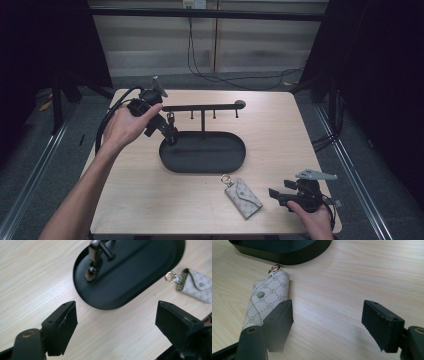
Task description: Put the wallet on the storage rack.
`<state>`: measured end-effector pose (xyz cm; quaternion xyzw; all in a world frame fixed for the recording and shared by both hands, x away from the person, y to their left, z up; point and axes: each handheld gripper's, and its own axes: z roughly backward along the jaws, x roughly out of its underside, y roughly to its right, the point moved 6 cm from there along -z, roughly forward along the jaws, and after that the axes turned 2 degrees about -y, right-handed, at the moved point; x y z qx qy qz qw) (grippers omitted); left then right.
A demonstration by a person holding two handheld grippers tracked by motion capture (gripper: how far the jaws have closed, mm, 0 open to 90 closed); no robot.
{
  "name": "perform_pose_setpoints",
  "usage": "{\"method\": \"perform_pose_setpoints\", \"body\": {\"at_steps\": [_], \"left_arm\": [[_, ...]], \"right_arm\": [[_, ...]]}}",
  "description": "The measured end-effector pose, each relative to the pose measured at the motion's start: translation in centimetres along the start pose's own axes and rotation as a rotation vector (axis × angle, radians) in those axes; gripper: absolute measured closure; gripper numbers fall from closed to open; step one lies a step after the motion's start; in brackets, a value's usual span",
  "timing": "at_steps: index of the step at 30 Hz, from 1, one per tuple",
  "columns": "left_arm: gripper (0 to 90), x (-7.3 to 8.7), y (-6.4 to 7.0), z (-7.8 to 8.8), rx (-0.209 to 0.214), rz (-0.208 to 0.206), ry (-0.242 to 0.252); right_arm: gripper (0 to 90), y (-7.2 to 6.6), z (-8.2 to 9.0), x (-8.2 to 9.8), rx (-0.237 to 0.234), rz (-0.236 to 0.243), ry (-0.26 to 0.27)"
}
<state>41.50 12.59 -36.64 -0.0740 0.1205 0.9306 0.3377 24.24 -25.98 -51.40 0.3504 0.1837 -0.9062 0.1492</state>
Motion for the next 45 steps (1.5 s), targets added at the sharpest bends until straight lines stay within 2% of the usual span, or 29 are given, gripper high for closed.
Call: {"method": "perform_pose_setpoints", "body": {"at_steps": [5,7,11,12,14,17,18,20,22,24,27,28,31,32,34,35,37,38,40,42,43,44,45], "left_arm": [[18.3,1.6,0.3,-0.2,-0.004,-0.043,0.012],[18.3,2.2,0.4,-0.4,0.008,-0.066,0.015],[18.3,3.0,0.3,-0.9,0.01,-0.08,0.032],[18.3,3.4,0.1,-1.2,0.01,-0.088,0.051],[18.3,3.9,0.0,-1.4,0.02,-0.104,0.058],[18.3,4.5,0.0,-1.5,0.028,-0.105,0.082],[18.3,5.1,-0.1,-1.6,0.03,-0.119,0.106],[18.3,5.9,-0.1,-2.0,0.044,-0.127,0.113],[21.4,6.6,-0.2,-2.6,0.04,-0.114,0.139],[22.2,7.2,-0.4,-3.3,0.064,-0.097,0.151],[22.1,7.7,-0.6,-3.8,0.061,-0.085,0.158],[21.5,8.2,-0.7,-4.1,0.079,-0.076,0.181],[20.4,8.7,-0.4,-4.5,0.09,-0.087,0.167],[21.2,9.0,-0.3,-4.7,0.08,-0.089,0.164],[22.8,9.5,-0.1,-4.9,0.076,-0.09,0.179],[22.8,9.9,0.1,-5.1,0.096,-0.084,0.188],[22.7,11.0,0.4,-5.7,0.103,-0.084,0.212],[22.7,11.0,0.4,-5.7,0.103,-0.084,0.212],[22.7,12.7,0.4,-6.4,0.133,-0.081,0.241],[22.8,13.3,0.2,-6.6,0.143,-0.091,0.239],[23.0,14.4,0.0,-7.0,0.154,-0.085,0.244],[24.1,14.9,-0.1,-7.1,0.163,-0.083,0.246],[24.9,14.9,-0.1,-7.1,0.163,-0.083,0.246]], "right_arm": [[25.0,-0.1,0.1,0.0,-0.001,0.005,-0.001],[25.0,-0.1,0.0,0.0,-0.001,0.006,-0.003],[25.0,0.0,0.0,0.1,0.001,0.005,-0.003],[25.0,0.0,0.0,0.0,0.002,0.001,-0.002],[25.0,0.0,0.0,0.0,0.001,0.002,-0.001],[25.0,0.0,0.0,0.1,0.001,0.0,-0.003],[25.0,0.0,0.0,0.1,0.001,-0.003,-0.002],[25.0,0.0,0.1,0.1,0.001,-0.006,-0.001],[25.0,0.0,0.1,0.1,0.002,-0.005,0.001],[25.0,0.0,0.1,0.1,0.003,-0.005,0.002],[25.0,0.0,0.0,0.0,0.006,-0.008,0.002],[25.0,0.0,0.0,0.0,0.006,-0.009,0.002],[25.0,0.1,0.0,0.0,0.007,-0.013,0.006],[25.0,0.1,0.0,0.0,0.007,-0.015,0.006],[25.0,0.1,0.0,0.0,0.006,-0.015,0.006],[25.0,0.1,0.1,0.0,0.006,-0.016,0.008],[25.3,0.2,0.2,0.0,0.002,-0.035,0.024],[25.3,0.2,0.3,-0.1,0.0,-0.041,0.03],[25.3,0.3,0.3,-0.1,-0.004,-0.048,0.038],[25.3,0.3,0.3,-0.1,-0.003,-0.056,0.037],[24.8,0.3,0.2,-0.1,-0.002,-0.056,0.033],[23.9,0.4,0.2,-0.1,0.006,-0.054,0.031],[23.9,0.4,0.2,-0.1,0.006,-0.054,0.031]]}}
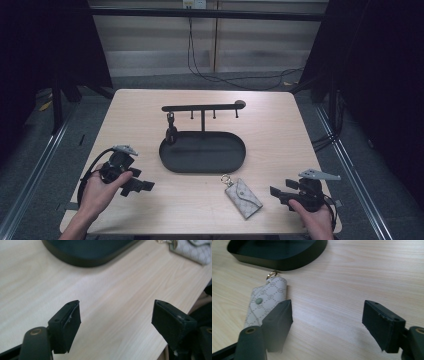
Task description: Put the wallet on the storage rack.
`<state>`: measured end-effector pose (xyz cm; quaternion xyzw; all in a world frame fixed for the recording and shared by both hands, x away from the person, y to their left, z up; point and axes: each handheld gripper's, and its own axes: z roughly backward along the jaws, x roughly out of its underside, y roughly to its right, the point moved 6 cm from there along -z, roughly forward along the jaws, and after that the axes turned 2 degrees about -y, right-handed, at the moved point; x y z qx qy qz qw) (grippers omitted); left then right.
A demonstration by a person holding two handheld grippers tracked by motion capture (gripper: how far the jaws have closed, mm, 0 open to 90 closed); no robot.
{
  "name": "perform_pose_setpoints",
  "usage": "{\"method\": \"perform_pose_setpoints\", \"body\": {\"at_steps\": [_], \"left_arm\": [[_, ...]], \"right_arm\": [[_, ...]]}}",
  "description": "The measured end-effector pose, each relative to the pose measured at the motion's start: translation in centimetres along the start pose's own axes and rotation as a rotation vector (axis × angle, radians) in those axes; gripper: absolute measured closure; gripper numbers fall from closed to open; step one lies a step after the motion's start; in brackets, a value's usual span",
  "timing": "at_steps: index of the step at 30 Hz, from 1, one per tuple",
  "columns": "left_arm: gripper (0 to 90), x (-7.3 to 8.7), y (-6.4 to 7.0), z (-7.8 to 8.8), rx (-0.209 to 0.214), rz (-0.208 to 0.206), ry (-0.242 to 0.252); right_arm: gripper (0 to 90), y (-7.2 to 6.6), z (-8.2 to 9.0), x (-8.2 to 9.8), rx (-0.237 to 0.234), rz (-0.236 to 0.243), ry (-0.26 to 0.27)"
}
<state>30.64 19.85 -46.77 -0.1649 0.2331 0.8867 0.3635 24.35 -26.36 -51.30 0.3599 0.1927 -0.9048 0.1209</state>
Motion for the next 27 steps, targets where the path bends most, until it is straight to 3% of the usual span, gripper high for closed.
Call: {"method": "perform_pose_setpoints", "body": {"at_steps": [1,4,5,8,10,12,17,22,24,27], "left_arm": [[24.9,0.8,-0.2,0.1,-0.008,0.023,0.029],[23.9,1.8,0.1,0.0,0.032,0.037,0.096],[22.8,1.8,0.1,0.0,0.032,0.037,0.096],[21.2,2.8,0.9,-0.9,0.064,0.049,0.153],[19.4,3.2,1.2,-1.4,0.088,0.041,0.123],[19.6,3.6,1.3,-1.7,0.08,0.055,0.111],[20.2,4.7,1.8,-2.2,0.09,0.069,0.148],[21.0,5.2,1.8,-2.3,0.072,0.099,0.206],[21.0,5.3,1.9,-2.3,0.07,0.104,0.209],[20.7,5.6,2.0,-2.4,0.05,0.093,0.213]], "right_arm": [[22.4,0.0,-0.1,0.0,0.025,0.003,-0.009],[21.4,-0.2,0.1,-0.1,0.023,0.007,-0.005],[21.4,-0.2,0.1,-0.1,0.023,0.007,-0.005],[20.8,-0.3,0.3,-0.3,0.008,0.009,0.0],[19.9,-0.6,0.5,-0.5,-0.018,0.017,0.016],[20.4,-1.1,0.7,-0.8,-0.031,0.022,0.031],[24.1,-2.3,0.6,-1.3,-0.041,0.03,0.018],[27.4,-4.0,-0.1,-2.2,-0.068,0.044,-0.024],[27.4,-4.3,-0.3,-2.5,-0.07,0.052,-0.031],[29.4,-5.3,-0.6,-3.3,-0.096,0.073,-0.087]]}}
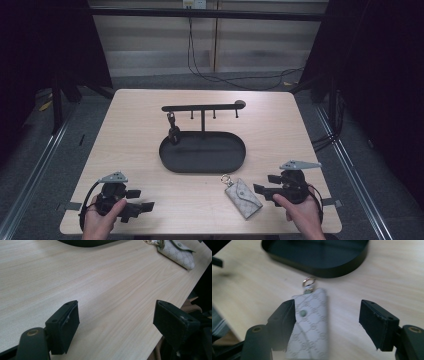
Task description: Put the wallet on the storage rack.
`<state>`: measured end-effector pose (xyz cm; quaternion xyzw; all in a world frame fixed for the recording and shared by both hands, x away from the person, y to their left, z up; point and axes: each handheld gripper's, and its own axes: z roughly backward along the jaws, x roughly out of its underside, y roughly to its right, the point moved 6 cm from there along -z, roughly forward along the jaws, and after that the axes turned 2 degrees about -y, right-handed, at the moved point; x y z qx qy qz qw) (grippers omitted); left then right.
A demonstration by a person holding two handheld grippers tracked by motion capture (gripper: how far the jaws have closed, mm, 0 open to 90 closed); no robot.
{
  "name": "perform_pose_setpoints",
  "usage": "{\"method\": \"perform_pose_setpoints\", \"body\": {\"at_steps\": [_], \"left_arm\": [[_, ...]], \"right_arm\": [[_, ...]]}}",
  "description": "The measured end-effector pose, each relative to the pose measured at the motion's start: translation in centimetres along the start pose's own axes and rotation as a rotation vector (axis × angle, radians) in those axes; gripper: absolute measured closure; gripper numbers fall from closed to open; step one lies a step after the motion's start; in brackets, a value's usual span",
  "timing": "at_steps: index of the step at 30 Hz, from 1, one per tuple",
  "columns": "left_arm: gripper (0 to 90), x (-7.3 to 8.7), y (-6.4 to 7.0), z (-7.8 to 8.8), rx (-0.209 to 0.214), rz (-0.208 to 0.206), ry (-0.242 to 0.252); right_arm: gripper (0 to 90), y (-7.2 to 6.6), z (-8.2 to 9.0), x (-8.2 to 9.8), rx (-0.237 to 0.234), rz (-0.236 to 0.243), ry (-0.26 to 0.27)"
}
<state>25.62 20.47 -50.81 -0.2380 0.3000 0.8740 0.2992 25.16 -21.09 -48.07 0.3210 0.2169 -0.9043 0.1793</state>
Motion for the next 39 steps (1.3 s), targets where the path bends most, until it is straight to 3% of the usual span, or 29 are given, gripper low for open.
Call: {"method": "perform_pose_setpoints", "body": {"at_steps": [1,2,4,6,7,11,12,13,15,17,18,24,30,31,39], "left_arm": [[20.7,0.0,0.0,0.0,0.0,0.0,0.0],[20.7,0.2,0.1,-0.2,-0.011,-0.004,-0.001],[20.7,0.2,0.5,-0.3,-0.009,-0.05,0.006],[20.7,0.2,0.5,-0.4,-0.005,-0.052,-0.002],[20.7,0.2,0.5,-0.4,0.003,-0.052,-0.003],[20.7,0.3,0.3,-0.6,0.008,-0.065,-0.013],[20.7,0.3,0.3,-0.6,0.008,-0.065,-0.013],[20.7,0.3,0.3,-0.7,0.009,-0.06,-0.015],[20.7,0.3,0.2,-1.0,0.006,-0.059,-0.024],[20.7,0.3,0.2,-1.0,0.007,-0.066,-0.029],[20.7,0.3,0.2,-1.0,0.01,-0.075,-0.031],[20.7,0.2,0.1,-1.0,0.005,-0.075,-0.037],[20.7,0.3,0.3,-0.9,0.007,-0.082,-0.039],[20.7,0.2,0.2,-0.7,-0.001,-0.096,-0.041],[20.7,0.3,0.2,-0.7,-0.004,-0.09,-0.04]], "right_arm": [[29.4,0.0,0.0,0.0,0.0,0.0,0.0],[29.4,-0.6,-0.2,-0.3,-0.04,-0.001,-0.052],[29.4,-0.9,-0.4,-0.5,-0.04,0.014,-0.085],[29.5,-1.1,-0.4,-0.6,-0.046,0.01,-0.105],[29.2,-1.4,-0.6,-0.7,-0.048,0.027,-0.155],[27.2,-2.1,-1.4,-0.9,-0.067,0.056,-0.249],[27.2,-2.1,-1.4,-0.9,-0.067,0.056,-0.249],[24.8,-2.7,-2.0,-1.1,-0.068,0.091,-0.298],[23.6,-3.2,-2.6,-1.1,-0.07,0.107,-0.333],[22.7,-3.3,-3.0,-1.2,-0.068,0.108,-0.355],[20.0,-3.5,-3.8,-1.2,-0.067,0.108,-0.403],[17.5,-3.2,-4.9,-1.5,-0.078,0.115,-0.509],[22.0,-3.0,-5.8,-1.5,-0.02,0.112,-0.597],[22.0,-3.1,-6.0,-1.4,-0.021,0.113,-0.61],[22.6,-3.3,-7.2,-0.4,0.001,0.101,-0.662]]}}
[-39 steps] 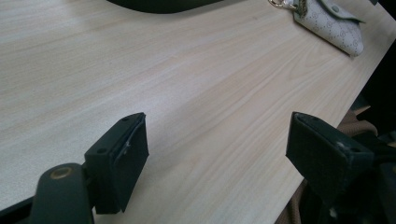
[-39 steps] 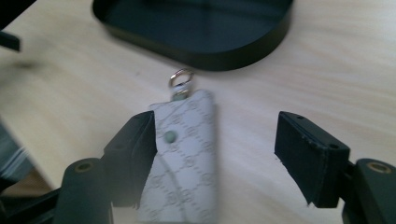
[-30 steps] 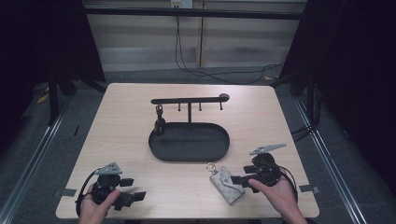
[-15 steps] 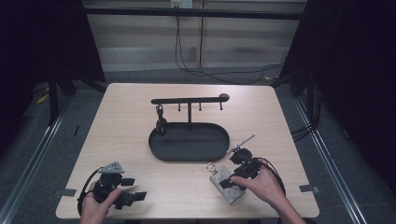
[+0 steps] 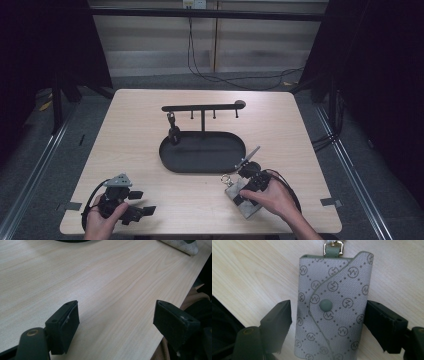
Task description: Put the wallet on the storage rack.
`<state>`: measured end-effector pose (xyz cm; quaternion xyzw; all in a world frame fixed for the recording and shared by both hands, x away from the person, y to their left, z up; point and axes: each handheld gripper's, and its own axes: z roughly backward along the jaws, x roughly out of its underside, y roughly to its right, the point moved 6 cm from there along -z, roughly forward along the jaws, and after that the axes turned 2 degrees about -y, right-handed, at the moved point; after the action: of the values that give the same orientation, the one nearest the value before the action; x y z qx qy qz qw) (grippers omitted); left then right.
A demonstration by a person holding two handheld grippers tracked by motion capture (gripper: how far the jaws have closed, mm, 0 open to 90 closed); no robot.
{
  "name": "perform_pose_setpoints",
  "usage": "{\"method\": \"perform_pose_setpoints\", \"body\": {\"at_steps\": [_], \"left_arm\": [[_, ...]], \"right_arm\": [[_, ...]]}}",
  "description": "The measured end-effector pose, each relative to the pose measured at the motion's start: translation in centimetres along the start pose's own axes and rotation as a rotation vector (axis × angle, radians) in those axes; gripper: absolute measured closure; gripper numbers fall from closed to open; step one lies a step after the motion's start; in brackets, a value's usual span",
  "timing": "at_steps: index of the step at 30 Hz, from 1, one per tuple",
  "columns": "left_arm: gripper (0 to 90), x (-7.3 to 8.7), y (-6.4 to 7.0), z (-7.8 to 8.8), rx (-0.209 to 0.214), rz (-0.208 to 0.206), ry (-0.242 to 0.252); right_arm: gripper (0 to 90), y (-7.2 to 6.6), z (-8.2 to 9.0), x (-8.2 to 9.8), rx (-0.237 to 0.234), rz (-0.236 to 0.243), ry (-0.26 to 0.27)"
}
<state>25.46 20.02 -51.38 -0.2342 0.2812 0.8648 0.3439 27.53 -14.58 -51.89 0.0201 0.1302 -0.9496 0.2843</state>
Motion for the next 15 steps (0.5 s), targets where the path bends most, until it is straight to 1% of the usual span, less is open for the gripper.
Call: {"method": "perform_pose_setpoints", "body": {"at_steps": [2,3,5,8,9,10,15], "left_arm": [[20.7,0.0,0.06,-0.06,0.002,0.0,-0.002],[20.7,-0.01,0.11,-0.1,0.006,-0.007,-0.006],[20.7,-0.03,0.16,-0.13,0.006,-0.008,-0.007],[20.7,-0.01,0.16,-0.1,0.005,-0.011,-0.006],[20.7,-0.01,0.14,-0.05,0.005,-0.008,-0.004],[20.7,0.0,0.12,-0.05,0.004,-0.007,-0.004],[20.7,-0.02,0.14,-0.09,0.005,-0.013,-0.005]], "right_arm": [[22.4,0.07,-0.21,0.03,0.007,0.006,-0.006],[22.5,0.12,-0.41,0.02,0.023,0.012,-0.014],[23.1,-0.01,-0.44,-0.07,0.02,0.006,-0.015],[23.6,-0.04,-0.7,-0.12,0.029,0.013,-0.023],[23.7,-0.1,-0.88,-0.13,0.039,0.01,-0.039],[25.0,-0.1,-0.87,-0.17,0.043,0.003,-0.037],[24.8,-0.25,-0.97,-0.24,0.061,0.003,-0.041]]}}
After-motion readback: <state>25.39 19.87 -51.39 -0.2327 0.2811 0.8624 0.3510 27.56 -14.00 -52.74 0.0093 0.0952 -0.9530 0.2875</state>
